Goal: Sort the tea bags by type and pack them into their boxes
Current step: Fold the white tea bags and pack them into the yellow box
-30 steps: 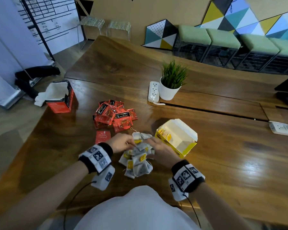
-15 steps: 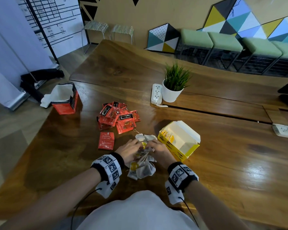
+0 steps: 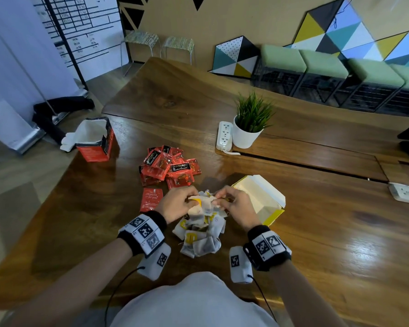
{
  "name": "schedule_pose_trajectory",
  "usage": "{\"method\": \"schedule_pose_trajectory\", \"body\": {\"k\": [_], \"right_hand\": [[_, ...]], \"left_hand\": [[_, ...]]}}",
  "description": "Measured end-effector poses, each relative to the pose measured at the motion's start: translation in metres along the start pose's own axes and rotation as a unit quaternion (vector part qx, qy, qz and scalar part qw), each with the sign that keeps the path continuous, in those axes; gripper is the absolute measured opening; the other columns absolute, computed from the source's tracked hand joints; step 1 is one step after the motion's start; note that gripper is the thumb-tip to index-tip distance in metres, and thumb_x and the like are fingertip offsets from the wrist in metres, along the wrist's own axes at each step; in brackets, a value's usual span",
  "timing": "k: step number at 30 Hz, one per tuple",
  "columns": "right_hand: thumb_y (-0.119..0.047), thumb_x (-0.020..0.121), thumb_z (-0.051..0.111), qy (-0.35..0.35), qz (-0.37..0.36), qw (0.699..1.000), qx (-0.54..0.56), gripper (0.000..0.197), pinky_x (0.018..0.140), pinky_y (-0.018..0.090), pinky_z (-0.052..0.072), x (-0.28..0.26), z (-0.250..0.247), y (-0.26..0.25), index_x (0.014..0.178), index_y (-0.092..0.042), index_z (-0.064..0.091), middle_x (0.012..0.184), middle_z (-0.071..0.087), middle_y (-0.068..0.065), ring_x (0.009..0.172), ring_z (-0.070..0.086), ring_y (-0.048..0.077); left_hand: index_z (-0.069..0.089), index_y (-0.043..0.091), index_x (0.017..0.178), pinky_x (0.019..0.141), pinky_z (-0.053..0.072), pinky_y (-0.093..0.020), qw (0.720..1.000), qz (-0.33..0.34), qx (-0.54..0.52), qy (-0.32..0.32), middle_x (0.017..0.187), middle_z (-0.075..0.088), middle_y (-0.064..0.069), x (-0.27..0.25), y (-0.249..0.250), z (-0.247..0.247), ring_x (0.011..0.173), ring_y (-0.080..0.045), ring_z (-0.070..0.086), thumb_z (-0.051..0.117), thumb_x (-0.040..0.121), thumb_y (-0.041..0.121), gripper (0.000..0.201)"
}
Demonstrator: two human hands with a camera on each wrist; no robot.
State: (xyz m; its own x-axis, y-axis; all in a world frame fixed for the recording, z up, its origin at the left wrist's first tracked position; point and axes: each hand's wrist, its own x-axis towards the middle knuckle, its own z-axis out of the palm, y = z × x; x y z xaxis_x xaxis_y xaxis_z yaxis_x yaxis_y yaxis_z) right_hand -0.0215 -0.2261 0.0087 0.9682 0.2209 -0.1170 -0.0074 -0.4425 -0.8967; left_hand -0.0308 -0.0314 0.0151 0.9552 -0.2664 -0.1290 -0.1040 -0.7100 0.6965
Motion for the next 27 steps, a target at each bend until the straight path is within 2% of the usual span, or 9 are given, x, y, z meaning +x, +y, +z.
{"method": "schedule_pose_trajectory", "body": {"k": [4, 7, 10, 13, 15, 18, 21, 23, 27], "right_hand": [[-0.013, 0.082, 0.069, 0.054, 0.008, 0.997, 0.053, 0.018, 0.072, 0.017, 0.043, 0.002, -0.013, -0.017, 0.073, -0.022, 0.056, 0.085, 0.064, 0.000, 0.080, 0.056, 0.006], [-0.012, 0.086, 0.063, 0.045, 0.054, 0.983, 0.171, 0.014, 0.076, 0.024, 0.041, 0.000, -0.017, -0.023, 0.075, -0.016, 0.056, 0.081, 0.057, 0.004, 0.078, 0.052, 0.013], [-0.010, 0.090, 0.056, 0.022, 0.122, 0.941, 0.316, 0.012, 0.087, 0.036, 0.048, -0.001, -0.017, -0.024, 0.079, -0.013, 0.054, 0.088, 0.060, 0.007, 0.081, 0.059, 0.018], [-0.009, 0.093, 0.052, 0.006, 0.198, 0.877, 0.438, 0.002, 0.076, 0.035, 0.057, -0.004, -0.011, -0.024, 0.094, -0.008, 0.052, 0.082, 0.068, 0.010, 0.067, 0.065, 0.018], [-0.009, 0.091, 0.055, -0.009, 0.225, 0.865, 0.449, 0.013, 0.066, 0.031, 0.060, -0.007, -0.005, -0.023, 0.103, -0.005, 0.050, 0.088, 0.070, 0.015, 0.070, 0.066, 0.021], [0.002, 0.082, 0.064, -0.013, 0.191, 0.926, 0.325, 0.030, 0.070, 0.029, 0.058, -0.009, 0.000, -0.019, 0.106, -0.009, 0.051, 0.110, 0.061, 0.021, 0.090, 0.062, 0.027], [0.006, 0.077, 0.067, 0.004, 0.115, 0.986, 0.118, 0.038, 0.083, 0.032, 0.052, -0.009, -0.001, -0.022, 0.100, -0.022, 0.052, 0.106, 0.062, 0.008, 0.100, 0.059, 0.024], [0.003, 0.077, 0.067, 0.009, 0.072, 0.997, 0.007, 0.041, 0.083, 0.027, 0.049, -0.010, -0.001, -0.026, 0.103, -0.024, 0.050, 0.099, 0.062, -0.001, 0.095, 0.058, 0.014], [-0.005, 0.077, 0.070, 0.054, 0.021, 0.996, -0.072, 0.030, 0.072, 0.025, 0.044, -0.013, 0.000, -0.032, 0.089, -0.026, 0.053, 0.087, 0.064, 0.002, 0.083, 0.058, 0.015]], "left_hand": [[0.057, 0.009, 0.109, 0.082, 0.039, -0.022, 0.992, -0.086, -0.083, -0.047, 0.106, 0.056, 0.004, 0.000, 0.001, -0.012, 0.101, -0.008, 0.050, 0.059, 0.090, 0.021, 0.022], [0.055, 0.012, 0.101, 0.075, 0.051, -0.026, 0.939, -0.159, -0.292, -0.085, 0.104, 0.059, -0.006, -0.005, -0.002, -0.011, 0.091, -0.015, 0.059, 0.059, 0.089, 0.012, 0.012], [0.053, 0.013, 0.101, 0.071, 0.051, -0.025, 0.907, -0.184, -0.374, -0.062, 0.094, 0.061, -0.007, -0.007, -0.002, -0.008, 0.083, -0.015, 0.061, 0.058, 0.088, 0.001, 0.018], [0.053, 0.012, 0.102, 0.072, 0.052, -0.025, 0.887, -0.194, -0.416, -0.049, 0.095, 0.062, -0.006, -0.008, 0.002, -0.006, 0.085, -0.015, 0.062, 0.055, 0.087, -0.006, 0.023], [0.054, 0.007, 0.108, 0.066, 0.055, -0.023, 0.875, -0.206, -0.437, -0.036, 0.097, 0.062, -0.008, -0.008, 0.004, -0.005, 0.085, -0.016, 0.062, 0.052, 0.088, -0.007, 0.025], [0.051, 0.002, 0.122, 0.068, 0.057, -0.027, 0.866, -0.216, -0.450, -0.021, 0.111, 0.062, -0.014, -0.004, 0.002, -0.005, 0.094, -0.022, 0.062, 0.050, 0.089, -0.007, 0.034], [0.052, 0.005, 0.119, 0.066, 0.058, -0.028, 0.851, -0.219, -0.477, -0.017, 0.103, 0.064, -0.008, -0.003, 0.006, -0.007, 0.091, -0.020, 0.062, 0.047, 0.090, -0.009, 0.033], [0.051, 0.006, 0.118, 0.062, 0.059, -0.026, 0.839, -0.218, -0.499, -0.013, 0.098, 0.063, -0.007, -0.004, 0.009, -0.007, 0.088, -0.019, 0.062, 0.046, 0.090, -0.011, 0.033], [0.053, 0.006, 0.112, 0.061, 0.059, -0.025, 0.827, -0.213, -0.519, -0.018, 0.095, 0.064, -0.008, -0.007, 0.013, -0.008, 0.085, -0.019, 0.063, 0.044, 0.089, -0.013, 0.030]]}}
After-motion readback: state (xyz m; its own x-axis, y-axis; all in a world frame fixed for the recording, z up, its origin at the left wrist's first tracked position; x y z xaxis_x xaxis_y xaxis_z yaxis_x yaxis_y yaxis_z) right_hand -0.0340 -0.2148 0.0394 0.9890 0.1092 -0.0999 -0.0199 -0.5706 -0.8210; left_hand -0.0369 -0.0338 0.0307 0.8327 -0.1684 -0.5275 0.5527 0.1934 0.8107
